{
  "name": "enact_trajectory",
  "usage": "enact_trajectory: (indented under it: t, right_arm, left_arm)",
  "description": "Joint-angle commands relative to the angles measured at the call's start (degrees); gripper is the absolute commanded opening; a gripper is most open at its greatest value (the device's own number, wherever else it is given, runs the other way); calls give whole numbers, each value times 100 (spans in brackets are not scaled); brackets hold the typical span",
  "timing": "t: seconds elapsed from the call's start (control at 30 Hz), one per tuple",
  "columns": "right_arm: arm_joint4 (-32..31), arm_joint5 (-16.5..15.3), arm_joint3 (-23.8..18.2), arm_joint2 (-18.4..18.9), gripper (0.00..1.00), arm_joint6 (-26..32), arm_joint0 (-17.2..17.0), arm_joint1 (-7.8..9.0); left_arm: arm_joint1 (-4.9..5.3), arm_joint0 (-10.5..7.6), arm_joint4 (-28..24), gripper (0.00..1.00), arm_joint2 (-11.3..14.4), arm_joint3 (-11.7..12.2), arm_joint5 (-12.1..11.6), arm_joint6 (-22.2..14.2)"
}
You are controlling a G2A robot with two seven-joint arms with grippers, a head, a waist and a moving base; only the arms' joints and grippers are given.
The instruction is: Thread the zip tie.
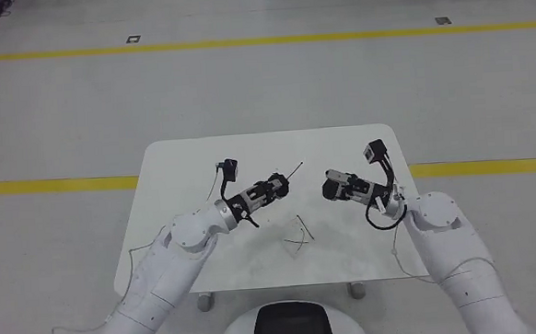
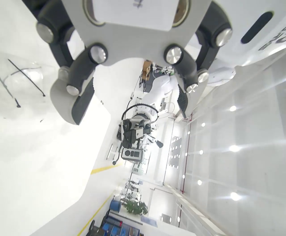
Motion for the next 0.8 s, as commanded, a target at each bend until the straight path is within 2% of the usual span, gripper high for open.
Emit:
enact_trajectory:
  t: [0.0,0.07,0.17,0.3,0.37,0.7,0.77]
  right_arm:
    - [137,0,228,22,100,494,147,7]
    - [271,0,462,15,100,973,327,8]
    - [322,0,837,-29,100,1458,581,-1]
    - [336,0,1184,-188,100,1705,836,-43]
    - [344,0,1195,-212,100,1705,846,-46]
    - [344,0,1195,-212,100,1705,846,-46]
    - [282,23,1113,-235,100,1675,803,-32]
  left_arm:
    - [43,33,-103,0,-97,-32,-17,-338]
    - [85,37,-139,0,-159,-46,29,-672]
    - [116,29,-241,0,-218,-14,65,-868]
    - [133,-6,-348,0,-223,90,-34,-1010]
    - [134,-33,-396,0,-224,146,-131,-1045]
    - [131,-23,-350,0,-160,143,-97,-982]
    - [150,-92,-442,0,-157,178,-83,-1311]
